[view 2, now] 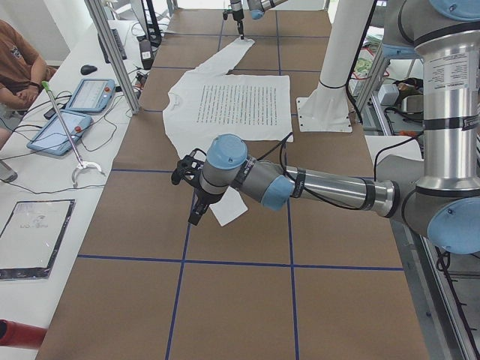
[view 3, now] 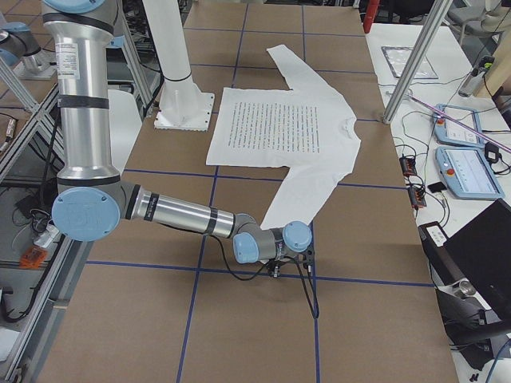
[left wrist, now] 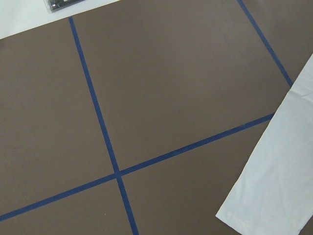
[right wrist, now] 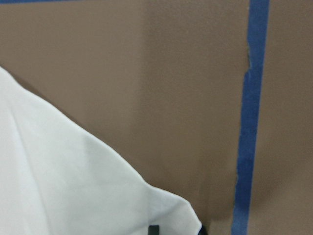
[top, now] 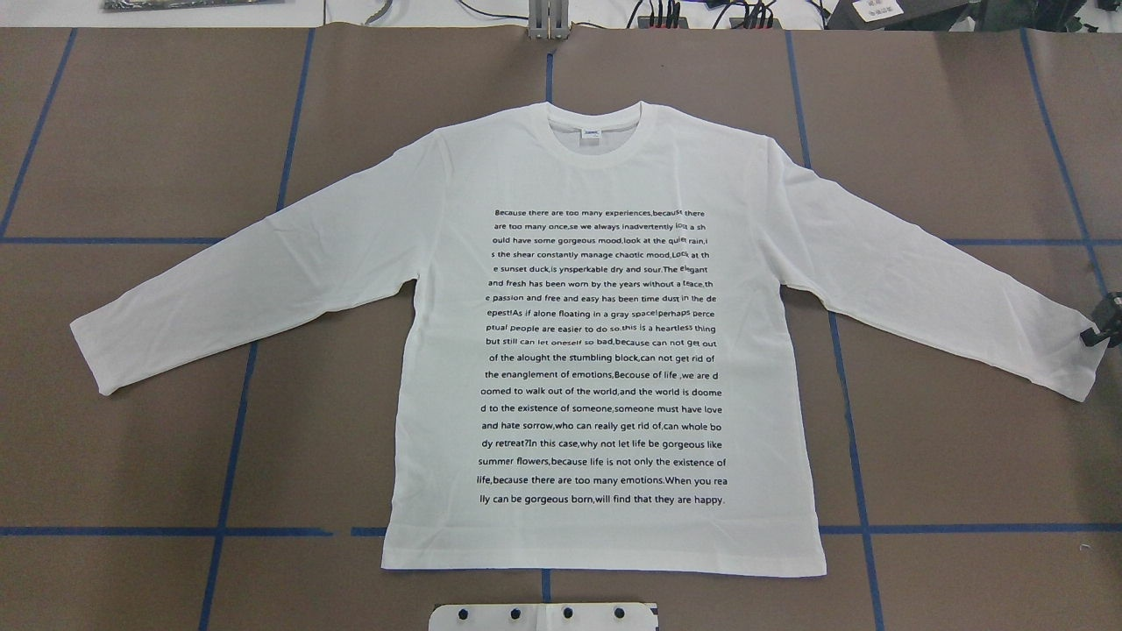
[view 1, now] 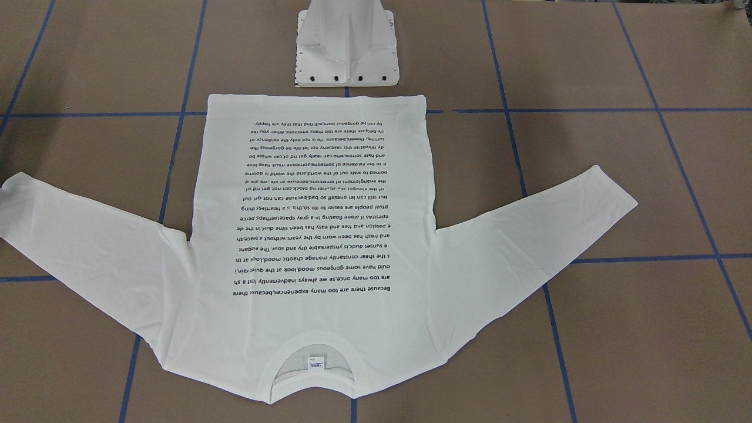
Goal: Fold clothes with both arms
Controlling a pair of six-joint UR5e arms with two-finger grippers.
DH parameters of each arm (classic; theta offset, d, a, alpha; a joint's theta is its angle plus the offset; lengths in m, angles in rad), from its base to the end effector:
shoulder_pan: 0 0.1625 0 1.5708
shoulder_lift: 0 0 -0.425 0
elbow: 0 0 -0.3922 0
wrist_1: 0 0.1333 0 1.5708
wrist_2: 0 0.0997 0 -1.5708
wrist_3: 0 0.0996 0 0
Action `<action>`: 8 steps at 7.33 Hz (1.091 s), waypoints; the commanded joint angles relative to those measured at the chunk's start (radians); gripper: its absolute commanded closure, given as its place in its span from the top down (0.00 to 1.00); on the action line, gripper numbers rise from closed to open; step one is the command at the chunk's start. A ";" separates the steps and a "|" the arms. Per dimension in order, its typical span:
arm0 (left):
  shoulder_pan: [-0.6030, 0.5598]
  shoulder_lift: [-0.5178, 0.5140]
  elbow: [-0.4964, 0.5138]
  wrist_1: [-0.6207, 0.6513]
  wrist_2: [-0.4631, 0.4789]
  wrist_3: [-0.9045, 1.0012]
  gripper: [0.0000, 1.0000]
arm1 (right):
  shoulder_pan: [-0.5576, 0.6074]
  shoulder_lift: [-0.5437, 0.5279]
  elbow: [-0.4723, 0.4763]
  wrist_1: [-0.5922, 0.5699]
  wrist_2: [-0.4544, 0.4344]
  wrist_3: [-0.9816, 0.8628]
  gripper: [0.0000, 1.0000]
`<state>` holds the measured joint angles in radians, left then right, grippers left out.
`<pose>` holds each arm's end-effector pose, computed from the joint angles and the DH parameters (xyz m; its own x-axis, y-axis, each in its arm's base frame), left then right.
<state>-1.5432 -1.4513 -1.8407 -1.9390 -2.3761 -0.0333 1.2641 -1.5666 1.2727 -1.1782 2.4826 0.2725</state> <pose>-0.0488 -0.4594 0.5362 0.6832 0.3473 -0.6424 -0.0012 0.8802 0.4745 -0.0936 -0.4764 0.7520 0.6204 0.0058 0.7842 0.1386 0.9834 -0.1169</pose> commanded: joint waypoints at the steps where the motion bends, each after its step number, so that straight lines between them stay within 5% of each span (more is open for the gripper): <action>1: 0.000 0.000 0.000 0.000 0.000 0.001 1.00 | 0.003 -0.009 0.019 0.002 0.018 -0.003 0.00; 4: 0.000 0.000 -0.002 0.000 0.000 0.001 1.00 | 0.005 -0.010 0.086 -0.012 0.035 0.013 0.00; 8: 0.000 -0.001 0.000 0.000 -0.003 0.003 1.00 | -0.029 0.118 0.264 -0.009 0.114 0.509 0.00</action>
<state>-1.5432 -1.4514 -1.8421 -1.9390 -2.3789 -0.0318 1.2556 -1.5151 1.5039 -1.1895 2.5679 0.6172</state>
